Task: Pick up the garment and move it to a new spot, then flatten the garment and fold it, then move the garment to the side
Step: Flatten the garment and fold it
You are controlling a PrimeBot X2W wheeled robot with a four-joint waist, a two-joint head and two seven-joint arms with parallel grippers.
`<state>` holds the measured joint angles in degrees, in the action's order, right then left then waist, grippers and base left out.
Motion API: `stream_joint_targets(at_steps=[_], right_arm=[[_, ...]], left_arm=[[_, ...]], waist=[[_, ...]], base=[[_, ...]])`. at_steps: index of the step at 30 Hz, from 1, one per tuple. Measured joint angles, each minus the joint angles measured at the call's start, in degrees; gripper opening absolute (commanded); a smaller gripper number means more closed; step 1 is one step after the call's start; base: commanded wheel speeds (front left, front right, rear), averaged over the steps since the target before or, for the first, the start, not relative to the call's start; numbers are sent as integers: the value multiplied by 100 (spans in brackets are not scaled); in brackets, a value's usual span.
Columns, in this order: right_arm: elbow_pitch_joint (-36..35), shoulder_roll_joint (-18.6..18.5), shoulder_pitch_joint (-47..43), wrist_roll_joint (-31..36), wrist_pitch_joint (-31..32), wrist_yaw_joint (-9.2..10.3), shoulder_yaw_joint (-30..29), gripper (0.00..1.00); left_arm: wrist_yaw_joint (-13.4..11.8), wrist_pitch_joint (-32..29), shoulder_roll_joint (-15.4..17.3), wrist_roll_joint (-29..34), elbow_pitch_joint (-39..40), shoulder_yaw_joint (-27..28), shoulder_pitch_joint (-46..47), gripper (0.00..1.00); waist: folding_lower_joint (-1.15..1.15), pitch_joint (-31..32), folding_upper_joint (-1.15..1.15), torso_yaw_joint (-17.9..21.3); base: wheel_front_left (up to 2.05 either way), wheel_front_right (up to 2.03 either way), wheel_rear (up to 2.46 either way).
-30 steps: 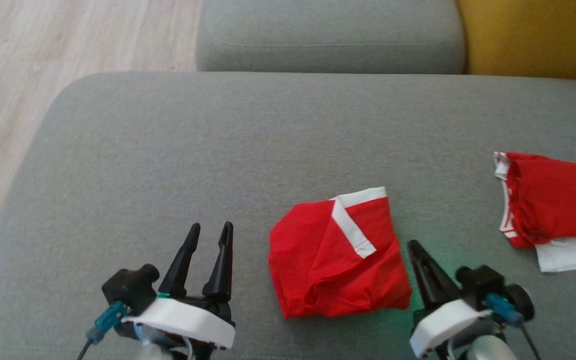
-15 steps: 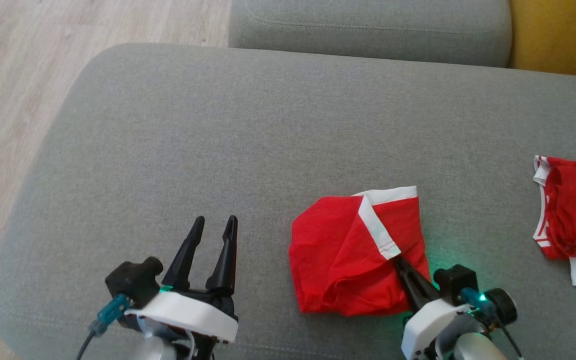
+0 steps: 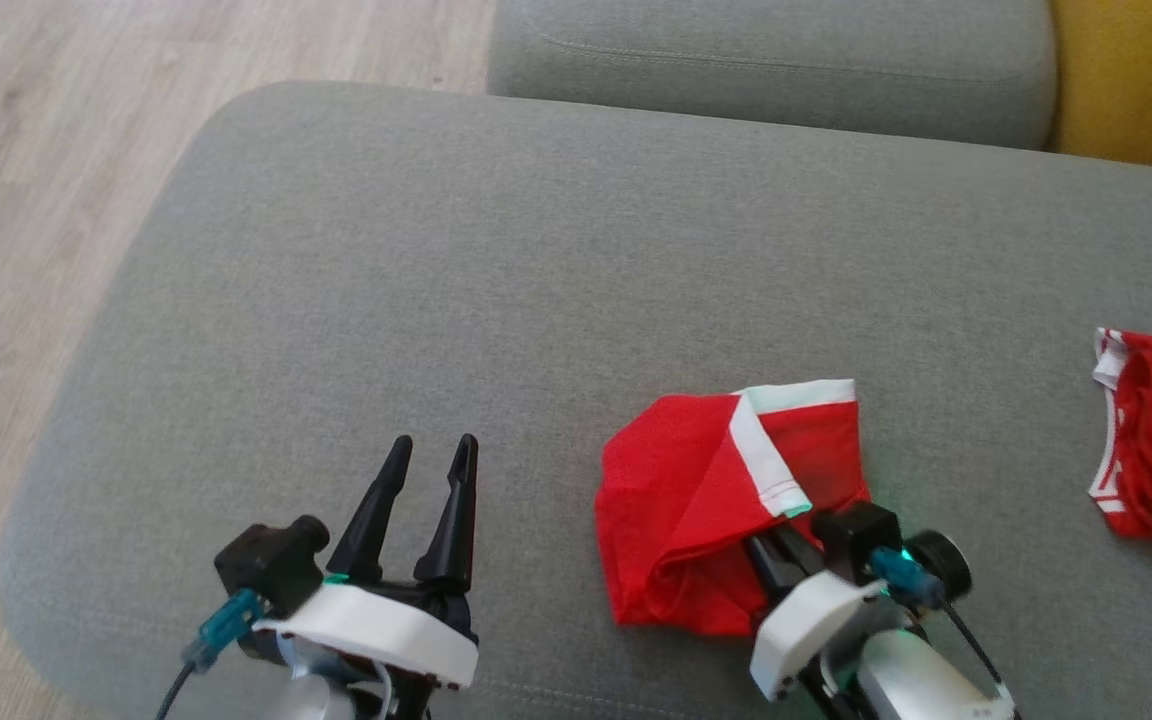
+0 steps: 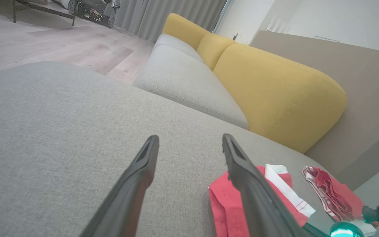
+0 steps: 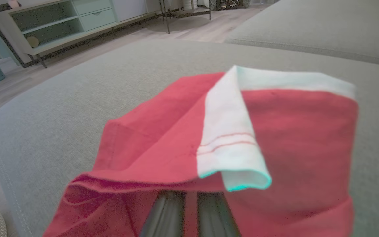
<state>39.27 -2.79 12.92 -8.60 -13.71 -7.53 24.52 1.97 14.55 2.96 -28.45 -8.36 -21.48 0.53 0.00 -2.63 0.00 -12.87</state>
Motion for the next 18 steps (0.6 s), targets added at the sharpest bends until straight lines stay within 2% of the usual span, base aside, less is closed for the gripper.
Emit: stream_joint_targets(at_steps=[9,18], right_arm=[[0,-10,550,-49,11,0,450,0],[892,-19,1085,34,375,0,344,0]], left_arm=[[-1,0,0,-97,2,-66,8,100],[-3,1,-1,-157,26,-170,195,100]], waist=[[0,-76,0,-308],[0,-285,0,-625]], base=[[0,0,0],[0,0,0]])
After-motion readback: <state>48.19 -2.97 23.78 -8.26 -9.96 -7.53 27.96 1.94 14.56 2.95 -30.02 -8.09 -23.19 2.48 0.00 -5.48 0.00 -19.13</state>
